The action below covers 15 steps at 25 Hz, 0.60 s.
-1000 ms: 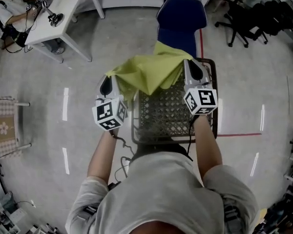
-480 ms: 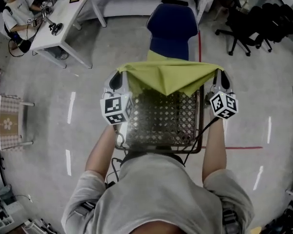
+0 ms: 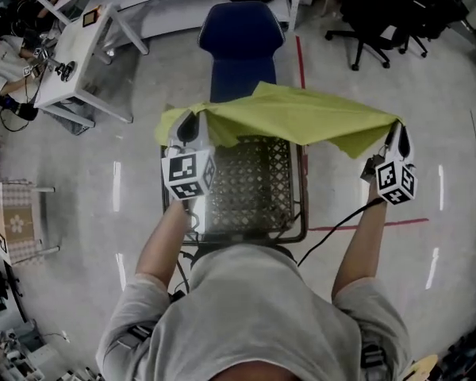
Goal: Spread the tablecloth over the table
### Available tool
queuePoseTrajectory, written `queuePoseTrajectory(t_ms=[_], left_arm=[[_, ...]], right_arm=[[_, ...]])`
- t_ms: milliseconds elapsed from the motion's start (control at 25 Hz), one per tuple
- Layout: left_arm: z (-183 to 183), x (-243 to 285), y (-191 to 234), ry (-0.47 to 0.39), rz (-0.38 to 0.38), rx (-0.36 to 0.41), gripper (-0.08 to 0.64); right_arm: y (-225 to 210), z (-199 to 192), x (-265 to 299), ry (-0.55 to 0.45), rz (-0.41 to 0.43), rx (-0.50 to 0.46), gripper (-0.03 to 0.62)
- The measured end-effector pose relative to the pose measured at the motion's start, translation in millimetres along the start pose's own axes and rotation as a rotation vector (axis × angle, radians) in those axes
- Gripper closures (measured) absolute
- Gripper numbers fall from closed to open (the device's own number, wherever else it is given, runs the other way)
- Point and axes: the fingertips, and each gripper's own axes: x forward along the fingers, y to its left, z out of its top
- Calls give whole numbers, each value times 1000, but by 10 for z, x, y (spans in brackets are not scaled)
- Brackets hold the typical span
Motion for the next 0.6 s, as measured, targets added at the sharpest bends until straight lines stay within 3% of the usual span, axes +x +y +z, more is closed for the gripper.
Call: queuePoseTrajectory(t_ms=[120,280,440,600], left_arm=[[-95,-39,-58,27,22,-6,535],[-261,-258,182,60,90,-31,535],[-301,-531,436,47,119,-40,535],[-387,-771,681,36,140,-90,535]], right_arm=[[27,-75,-60,22,42,-36,583],[438,-68,-187,1,131,-54,583],[578,155,-422,-57,126,-27,582],[674,-89,-527,70,158,-138,581]])
